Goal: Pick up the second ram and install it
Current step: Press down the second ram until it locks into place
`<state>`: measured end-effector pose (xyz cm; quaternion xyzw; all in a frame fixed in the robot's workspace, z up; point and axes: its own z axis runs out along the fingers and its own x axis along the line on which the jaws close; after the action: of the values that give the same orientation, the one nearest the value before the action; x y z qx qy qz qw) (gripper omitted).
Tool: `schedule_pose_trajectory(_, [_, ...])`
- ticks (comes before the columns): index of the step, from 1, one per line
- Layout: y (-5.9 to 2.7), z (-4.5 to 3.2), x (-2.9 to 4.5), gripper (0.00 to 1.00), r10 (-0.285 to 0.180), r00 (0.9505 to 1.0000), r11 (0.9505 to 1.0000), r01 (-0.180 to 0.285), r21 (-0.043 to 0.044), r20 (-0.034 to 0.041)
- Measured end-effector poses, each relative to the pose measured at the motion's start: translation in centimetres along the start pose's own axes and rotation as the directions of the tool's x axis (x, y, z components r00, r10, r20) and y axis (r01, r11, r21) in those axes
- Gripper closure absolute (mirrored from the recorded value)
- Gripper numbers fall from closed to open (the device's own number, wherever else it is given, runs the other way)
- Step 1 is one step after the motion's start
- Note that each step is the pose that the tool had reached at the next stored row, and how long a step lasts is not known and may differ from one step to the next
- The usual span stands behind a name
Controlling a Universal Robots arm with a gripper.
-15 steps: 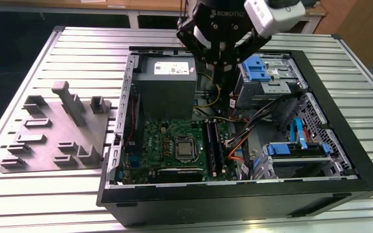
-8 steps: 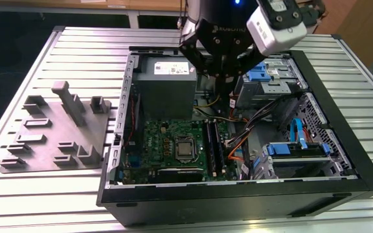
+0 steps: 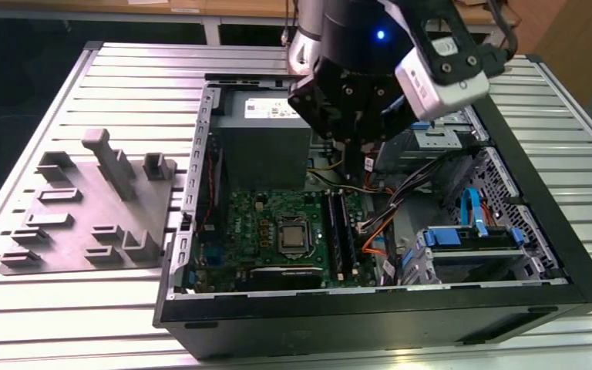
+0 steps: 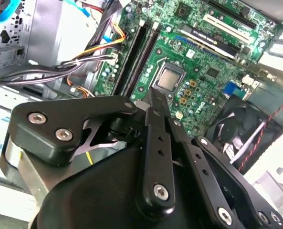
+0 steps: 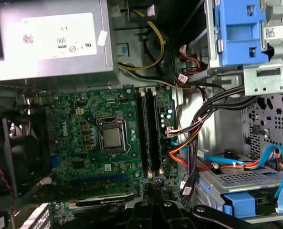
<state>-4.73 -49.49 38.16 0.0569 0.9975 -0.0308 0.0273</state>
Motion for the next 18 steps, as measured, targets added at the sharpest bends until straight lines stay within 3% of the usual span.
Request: schedule_pose_trajectory(18, [-1.12,3.35,-0.15,0.9,0.0,1.0,1.0,0.0,-0.008,-0.001])
